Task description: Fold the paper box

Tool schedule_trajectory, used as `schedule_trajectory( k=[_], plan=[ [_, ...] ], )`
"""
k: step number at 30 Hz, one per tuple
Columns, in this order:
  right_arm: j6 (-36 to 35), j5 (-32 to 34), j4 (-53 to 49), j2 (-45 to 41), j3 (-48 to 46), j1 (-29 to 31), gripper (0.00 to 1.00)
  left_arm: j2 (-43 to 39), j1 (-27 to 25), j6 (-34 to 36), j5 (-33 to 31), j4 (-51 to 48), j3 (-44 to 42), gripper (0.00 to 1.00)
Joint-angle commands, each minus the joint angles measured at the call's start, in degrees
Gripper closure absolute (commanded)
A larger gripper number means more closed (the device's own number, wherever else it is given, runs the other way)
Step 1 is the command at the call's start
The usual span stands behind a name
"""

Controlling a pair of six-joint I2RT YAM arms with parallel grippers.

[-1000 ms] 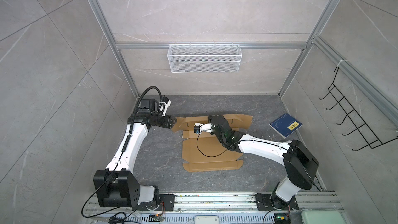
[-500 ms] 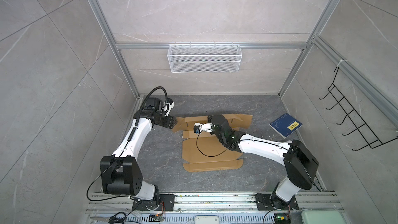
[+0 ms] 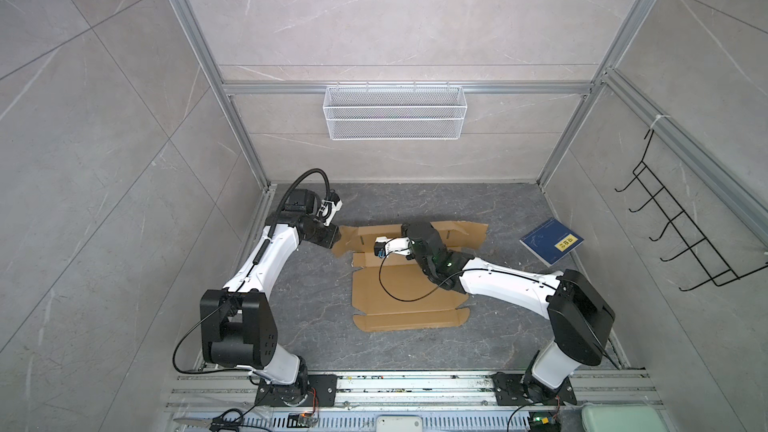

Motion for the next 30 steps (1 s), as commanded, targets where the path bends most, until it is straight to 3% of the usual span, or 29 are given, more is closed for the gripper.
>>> schedule_trajectory(
  k=[1,10,30],
  plan=[
    [2.4,2.1,-1.3,0.5,2.1,-0.4,1.00,-0.1,-1.9,-0.2,1.8,0.9,1.9,0.74],
    [4.9,9.1,0.0,2.1,3.0,-0.6,1.00,-0.5,-5.2,-4.1,1.4,0.9,1.6,0.93],
    [0.6,15.4,16.4,2.9,-4.1,0.3,1.00,-3.3,-10.7,-19.8,2.1,3.6,0.7,0.96]
  ],
)
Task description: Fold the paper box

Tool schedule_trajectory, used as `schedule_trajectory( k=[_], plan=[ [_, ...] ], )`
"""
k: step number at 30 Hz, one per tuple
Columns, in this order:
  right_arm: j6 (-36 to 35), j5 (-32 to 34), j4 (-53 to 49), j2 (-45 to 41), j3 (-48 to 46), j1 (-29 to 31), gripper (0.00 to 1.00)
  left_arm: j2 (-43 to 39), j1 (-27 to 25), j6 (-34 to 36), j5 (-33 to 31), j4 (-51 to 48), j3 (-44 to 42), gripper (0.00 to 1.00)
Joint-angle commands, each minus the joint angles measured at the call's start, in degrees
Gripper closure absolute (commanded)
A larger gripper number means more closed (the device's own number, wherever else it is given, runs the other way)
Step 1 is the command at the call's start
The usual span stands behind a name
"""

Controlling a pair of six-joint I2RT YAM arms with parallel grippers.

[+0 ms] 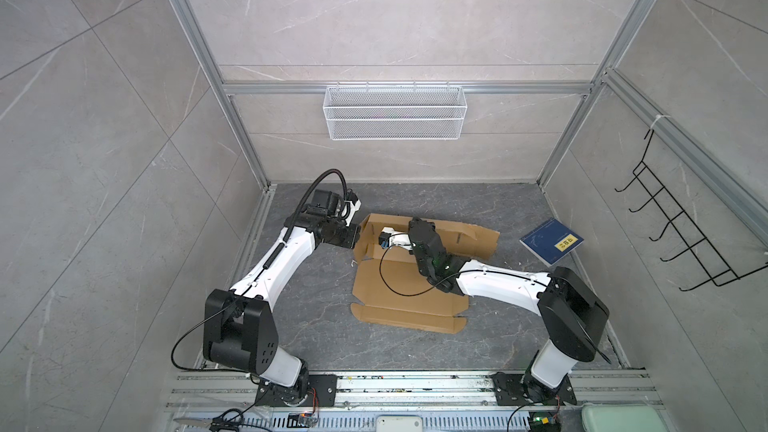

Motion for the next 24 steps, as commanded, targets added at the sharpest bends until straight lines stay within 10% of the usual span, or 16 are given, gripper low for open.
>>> schedule_trajectory(
  k=[1,24],
  plan=[
    [-0.9,3.1,7.0,0.9,-1.7,0.7,1.00,-2.2,-0.9,-4.7,1.3,1.1,0.4,0.96],
    [-10.9,7.0,33.7,6.1,-10.7,2.9,0.93,-8.9,-3.7,-16.6,-1.3,13.3,-13.4,0.96]
  ],
)
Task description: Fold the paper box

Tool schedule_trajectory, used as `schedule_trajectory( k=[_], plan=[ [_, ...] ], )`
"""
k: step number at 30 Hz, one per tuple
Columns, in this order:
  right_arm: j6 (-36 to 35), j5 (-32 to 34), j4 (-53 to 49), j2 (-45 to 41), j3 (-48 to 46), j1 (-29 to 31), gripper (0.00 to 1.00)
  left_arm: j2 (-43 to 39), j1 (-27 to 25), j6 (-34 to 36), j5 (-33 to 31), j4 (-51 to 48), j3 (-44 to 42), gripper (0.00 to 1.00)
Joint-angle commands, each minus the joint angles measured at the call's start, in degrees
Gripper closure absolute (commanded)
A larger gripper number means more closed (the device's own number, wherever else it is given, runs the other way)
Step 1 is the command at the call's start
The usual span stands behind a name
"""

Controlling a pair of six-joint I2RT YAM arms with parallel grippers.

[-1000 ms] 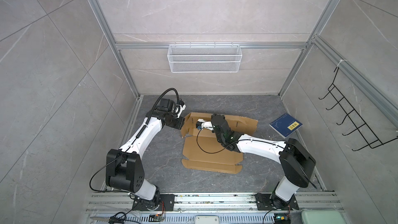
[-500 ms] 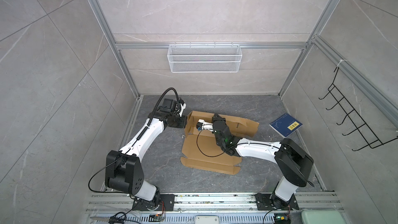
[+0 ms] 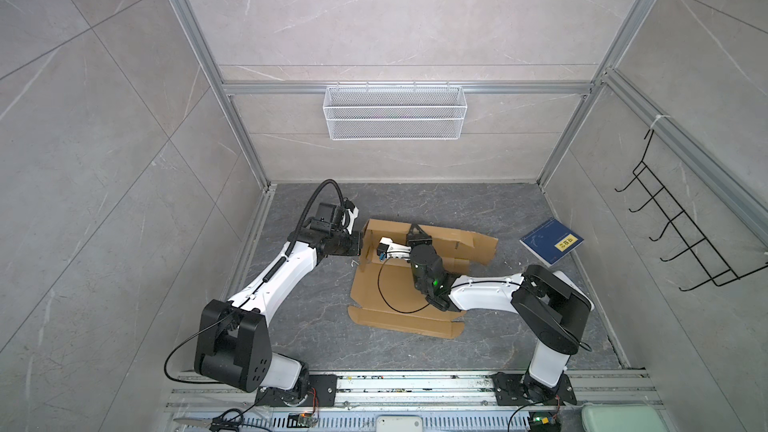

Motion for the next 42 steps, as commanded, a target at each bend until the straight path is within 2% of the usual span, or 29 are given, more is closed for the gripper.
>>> schedule_trajectory(
  k=[1,4,9,14,16,19,23,26,32,36,42],
  plan=[
    [-0.4,1.4,6.7,0.9,-1.4,0.0,0.92,-4.3,-1.0,-3.3,0.9,5.0,-4.1,0.96],
    [1.9,0.5,3.5,-0.1,-1.8,0.0,0.82,-5.5,-1.0,-3.0,-0.2,6.8,-6.4,0.96],
    [15.3,-3.6,-17.2,-5.5,-0.4,0.0,0.67,-5.8,-1.0,-3.1,-0.1,8.0,-7.9,0.96],
    [26.6,-9.9,-32.6,-9.5,1.2,0.0,0.59,-5.7,-1.0,-3.6,-0.2,8.8,-8.0,0.96],
    [32.1,-14.2,-41.7,-11.2,2.8,0.0,0.56,-5.6,-1.0,-3.6,-0.4,8.9,-7.8,0.96],
    [38.2,-19.1,-48.4,-13.5,3.9,-0.4,0.53,-5.5,-1.0,-3.2,-0.9,9.0,-7.6,0.96],
    [47.2,-31.3,-62.7,-15.6,8.5,-2.3,0.49,-5.2,-1.1,-2.9,-1.5,9.4,-7.6,0.96],
    [53.1,-39.4,-69.2,-15.7,11.8,-3.9,0.46,-5.0,-1.6,-2.6,-2.2,10.0,-7.7,0.97],
    [65.5,-57.3,-76.4,-16.0,17.2,-9.8,0.37,-4.6,-3.5,-0.7,-4.1,10.6,-8.0,0.97],
    [70.5,-67.7,-80.9,-13.9,21.8,-13.7,0.35,-4.4,-4.4,-0.1,-4.6,10.6,-8.1,0.97],
    [77.4,-80.0,-81.8,-11.3,25.7,-17.7,0.28,-4.3,-4.9,-0.1,-5.2,10.7,-8.3,0.97]
  ],
)
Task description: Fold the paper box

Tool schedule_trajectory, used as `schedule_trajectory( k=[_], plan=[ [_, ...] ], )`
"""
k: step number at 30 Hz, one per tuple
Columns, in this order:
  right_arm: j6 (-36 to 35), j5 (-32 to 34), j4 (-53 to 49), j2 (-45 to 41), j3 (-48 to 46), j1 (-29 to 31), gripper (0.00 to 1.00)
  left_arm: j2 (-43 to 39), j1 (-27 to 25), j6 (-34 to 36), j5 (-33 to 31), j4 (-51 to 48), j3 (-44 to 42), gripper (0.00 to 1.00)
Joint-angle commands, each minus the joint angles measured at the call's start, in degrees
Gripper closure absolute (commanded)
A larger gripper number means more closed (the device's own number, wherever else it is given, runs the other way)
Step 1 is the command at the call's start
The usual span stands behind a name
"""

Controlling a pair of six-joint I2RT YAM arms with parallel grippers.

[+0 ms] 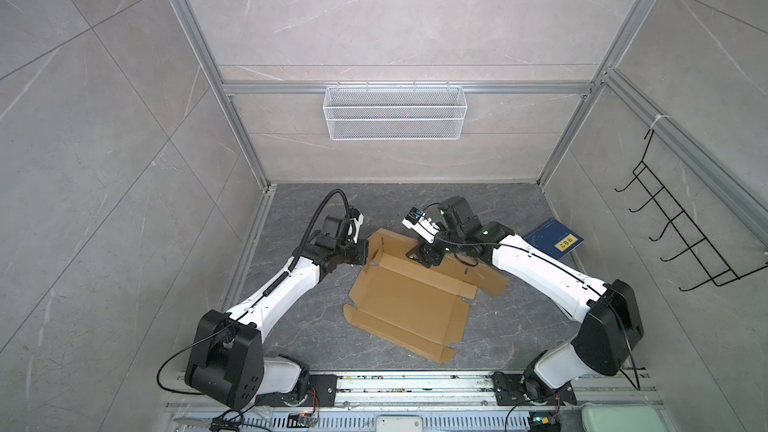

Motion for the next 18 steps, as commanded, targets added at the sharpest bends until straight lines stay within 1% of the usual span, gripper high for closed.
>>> schedule_trajectory(
  k=[1,3,10,12,15,18],
  plan=[
    [7.4,-12.5,-3.9,2.6,3.1,-1.8,0.26,-0.1,-0.3,0.8,-0.3,2.2,-0.4,0.97],
    [9.8,-15.2,-4.1,3.7,4.3,-2.8,0.22,-0.2,-0.5,0.9,-0.6,2.1,-0.5,0.97],
    [21.4,-24.9,-0.6,6.2,7.8,-6.7,0.21,-0.3,-0.9,1.4,-1.2,2.2,-0.8,0.97],
    [24.5,-26.2,1.0,6.7,8.1,-7.5,0.21,-0.3,-1.0,1.5,-1.3,2.4,-1.0,0.97],
    [29.2,-28.0,1.9,8.4,9.2,-8.7,0.25,-0.2,-1.4,1.5,-1.3,2.5,-1.0,0.97],
    [30.2,-26.2,-0.1,9.8,10.9,-8.9,0.29,-0.1,-1.6,1.5,-1.5,2.6,-1.0,0.97]
  ],
)
